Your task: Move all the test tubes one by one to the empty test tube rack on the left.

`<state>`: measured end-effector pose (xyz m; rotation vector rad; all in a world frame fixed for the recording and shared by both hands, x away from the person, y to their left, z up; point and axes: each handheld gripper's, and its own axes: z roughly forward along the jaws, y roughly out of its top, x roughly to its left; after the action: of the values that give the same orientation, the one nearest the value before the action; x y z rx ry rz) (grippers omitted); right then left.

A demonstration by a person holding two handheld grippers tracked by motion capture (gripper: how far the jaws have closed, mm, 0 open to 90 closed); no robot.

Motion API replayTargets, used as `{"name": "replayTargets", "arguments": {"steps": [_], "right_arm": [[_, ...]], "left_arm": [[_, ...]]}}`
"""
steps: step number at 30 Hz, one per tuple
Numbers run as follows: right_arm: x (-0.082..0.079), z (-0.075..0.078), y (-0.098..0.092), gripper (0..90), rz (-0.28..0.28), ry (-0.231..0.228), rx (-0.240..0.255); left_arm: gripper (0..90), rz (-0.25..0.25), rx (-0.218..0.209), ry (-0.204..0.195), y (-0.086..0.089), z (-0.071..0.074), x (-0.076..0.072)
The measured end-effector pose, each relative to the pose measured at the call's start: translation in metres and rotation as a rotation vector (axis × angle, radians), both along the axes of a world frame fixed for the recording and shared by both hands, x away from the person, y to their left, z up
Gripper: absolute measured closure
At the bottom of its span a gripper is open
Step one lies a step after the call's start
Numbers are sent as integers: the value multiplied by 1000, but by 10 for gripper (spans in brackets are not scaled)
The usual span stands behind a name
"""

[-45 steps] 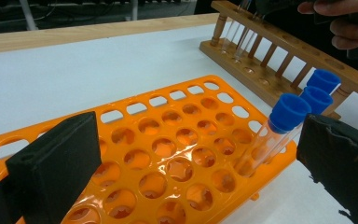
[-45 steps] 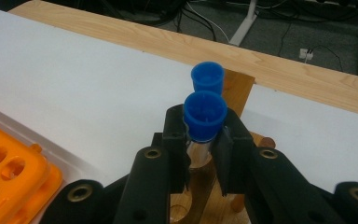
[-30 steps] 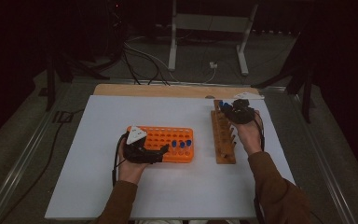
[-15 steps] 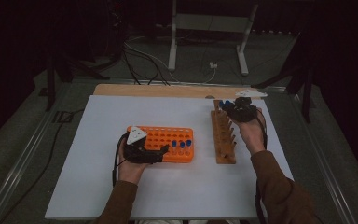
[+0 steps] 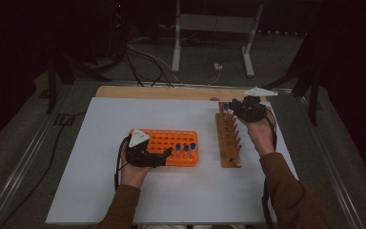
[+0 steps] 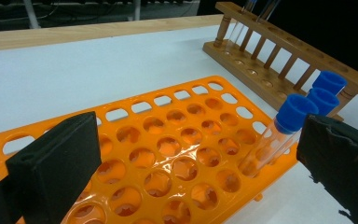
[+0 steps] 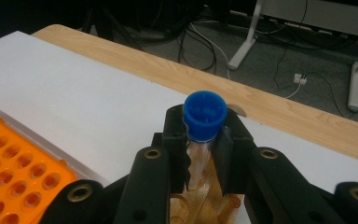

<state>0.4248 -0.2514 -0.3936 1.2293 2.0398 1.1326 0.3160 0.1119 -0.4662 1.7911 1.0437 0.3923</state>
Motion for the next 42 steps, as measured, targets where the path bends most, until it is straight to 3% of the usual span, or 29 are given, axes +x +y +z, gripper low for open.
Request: {"name": "replayTargets", "arguments": {"steps": [15, 42], "right_arm": [[-7, 6, 8, 766, 37, -18, 11], [-21, -4, 49, 764, 174, 24, -21]], "left_arm": [[8, 3, 1, -3, 0, 0, 0], [7, 12, -1, -7, 1, 1, 0]]}}
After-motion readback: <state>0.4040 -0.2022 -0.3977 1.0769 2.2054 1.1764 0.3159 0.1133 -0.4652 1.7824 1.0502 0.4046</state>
